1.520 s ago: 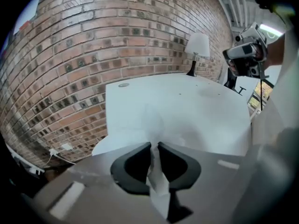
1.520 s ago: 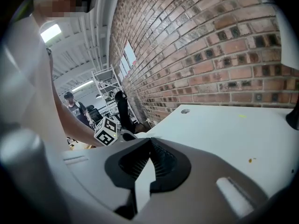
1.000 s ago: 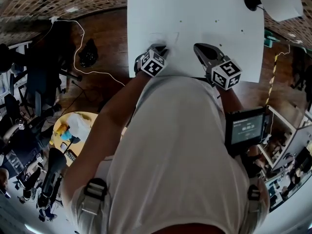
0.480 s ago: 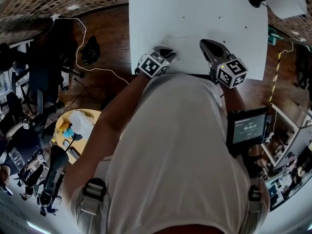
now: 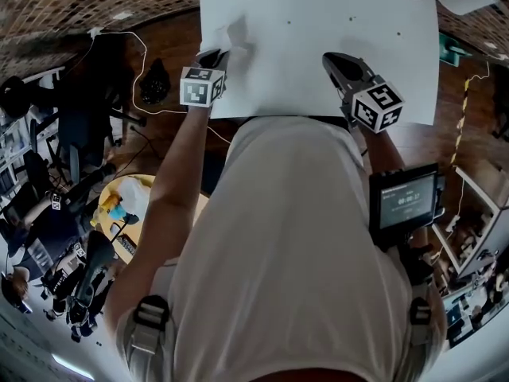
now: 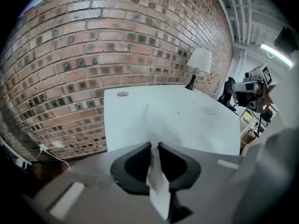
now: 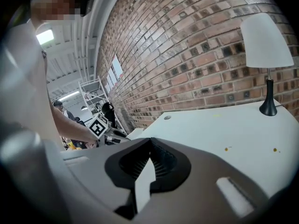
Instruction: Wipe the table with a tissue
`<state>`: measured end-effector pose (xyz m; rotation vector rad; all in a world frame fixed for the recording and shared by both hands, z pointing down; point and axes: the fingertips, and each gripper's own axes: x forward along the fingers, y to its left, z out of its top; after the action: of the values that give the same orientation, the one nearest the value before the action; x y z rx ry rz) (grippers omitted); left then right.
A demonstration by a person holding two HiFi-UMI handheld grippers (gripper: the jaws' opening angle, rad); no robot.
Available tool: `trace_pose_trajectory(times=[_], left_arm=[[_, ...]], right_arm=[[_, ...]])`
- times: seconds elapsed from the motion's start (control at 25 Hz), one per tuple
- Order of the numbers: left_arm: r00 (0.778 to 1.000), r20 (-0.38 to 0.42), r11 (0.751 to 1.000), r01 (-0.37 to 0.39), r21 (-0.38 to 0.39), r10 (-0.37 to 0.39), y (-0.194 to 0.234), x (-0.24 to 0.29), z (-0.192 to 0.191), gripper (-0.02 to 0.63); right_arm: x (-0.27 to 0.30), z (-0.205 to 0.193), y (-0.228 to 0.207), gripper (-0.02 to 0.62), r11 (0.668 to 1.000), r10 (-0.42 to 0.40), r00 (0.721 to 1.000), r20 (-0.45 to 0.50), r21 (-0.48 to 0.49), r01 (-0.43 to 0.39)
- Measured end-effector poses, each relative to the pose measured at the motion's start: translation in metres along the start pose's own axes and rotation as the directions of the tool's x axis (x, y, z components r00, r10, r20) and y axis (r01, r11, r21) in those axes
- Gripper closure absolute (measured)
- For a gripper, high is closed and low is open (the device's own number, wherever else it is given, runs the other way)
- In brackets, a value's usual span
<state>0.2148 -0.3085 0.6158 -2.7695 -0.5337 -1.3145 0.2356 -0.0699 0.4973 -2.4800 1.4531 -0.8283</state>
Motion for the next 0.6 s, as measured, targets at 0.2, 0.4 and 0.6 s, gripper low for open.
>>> trace_pose_trajectory(times=[0.2,0.4,0.6], left_arm=[[0.999,-0.041,0.999,-0.033,-0.003,0.033,-0.005,0.02,0.009,0.565],[0.994,-0.106,0.999,-0.013,0.03,0.016,-0.028,0.042,0.024,0.566],[0.988,-0.156,0.995,0.013,0.101,0.003,-0.048,0.076,0.036,0.566]], right_arm=[[-0.02,0.003,-0.016,0.589,1.0,0.002,1.0,0.009,0.002,-0.002],[-0.04,0.005,-0.029,0.588,1.0,-0.006,1.0,0.023,0.012,0.006],[-0.059,0.0,-0.041,0.589,0.999,-0.018,0.999,0.03,0.033,0.017]])
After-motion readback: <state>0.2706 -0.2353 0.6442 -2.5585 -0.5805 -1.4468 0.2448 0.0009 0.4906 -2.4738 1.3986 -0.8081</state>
